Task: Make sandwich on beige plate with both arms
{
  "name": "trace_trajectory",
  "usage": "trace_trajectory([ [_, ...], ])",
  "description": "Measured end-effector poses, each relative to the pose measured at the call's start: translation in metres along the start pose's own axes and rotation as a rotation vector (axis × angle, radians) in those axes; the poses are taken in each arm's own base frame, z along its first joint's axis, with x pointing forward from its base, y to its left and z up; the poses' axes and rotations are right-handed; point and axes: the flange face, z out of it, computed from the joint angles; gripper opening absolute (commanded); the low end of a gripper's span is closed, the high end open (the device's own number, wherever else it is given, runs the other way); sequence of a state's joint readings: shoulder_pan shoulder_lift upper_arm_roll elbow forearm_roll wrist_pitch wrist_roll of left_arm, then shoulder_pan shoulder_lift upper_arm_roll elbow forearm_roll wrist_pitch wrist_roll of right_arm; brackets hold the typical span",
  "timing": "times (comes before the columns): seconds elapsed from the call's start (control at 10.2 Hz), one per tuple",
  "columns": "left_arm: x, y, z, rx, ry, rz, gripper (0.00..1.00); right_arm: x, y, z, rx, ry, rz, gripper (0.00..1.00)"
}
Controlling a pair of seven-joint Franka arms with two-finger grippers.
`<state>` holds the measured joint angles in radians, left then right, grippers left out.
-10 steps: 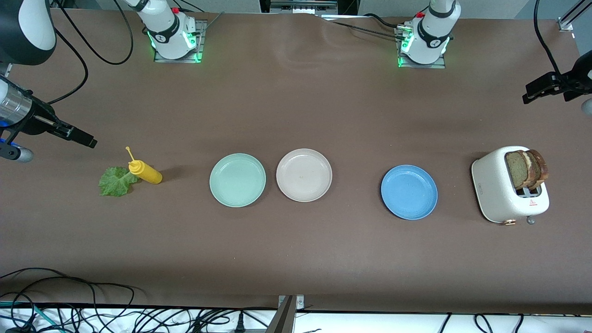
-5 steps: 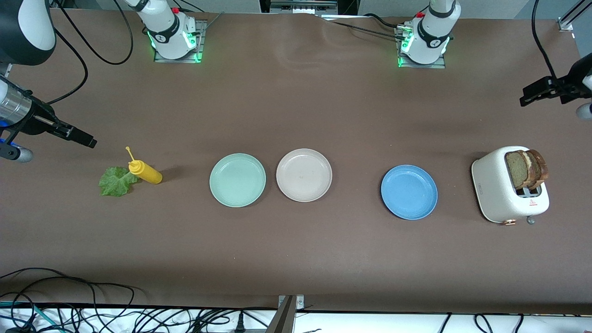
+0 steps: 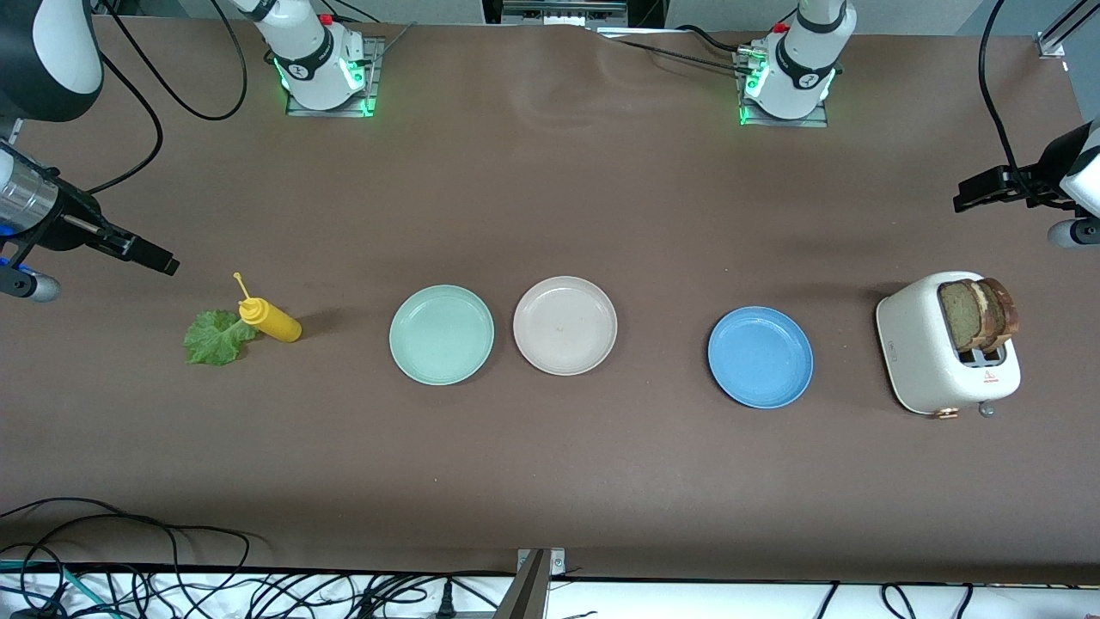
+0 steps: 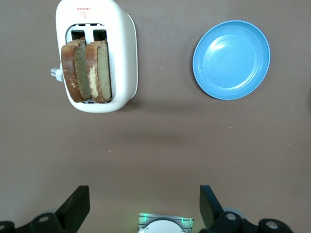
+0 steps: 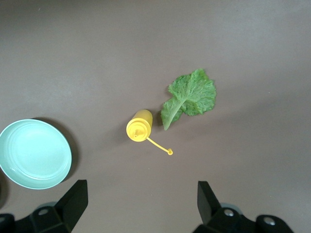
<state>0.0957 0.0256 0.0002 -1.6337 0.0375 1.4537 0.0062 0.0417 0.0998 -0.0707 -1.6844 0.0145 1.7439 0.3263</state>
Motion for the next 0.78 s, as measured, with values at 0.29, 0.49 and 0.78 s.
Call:
trace_trajectory([
  [0.29,0.010,-0.039,0.026,0.007,0.024,-0.041,1.00,0.000,0.001,0.000,0.000,0.000,0.001,1.00],
  [0.49,0.020,-0.051,0.047,0.009,0.074,0.005,1.00,0.000,0.001,0.000,0.000,0.000,0.001,1.00],
  [0.78,0.032,-0.052,0.070,0.016,0.138,0.017,1.00,0.000,0.001,0.000,0.000,0.000,0.002,1.00],
])
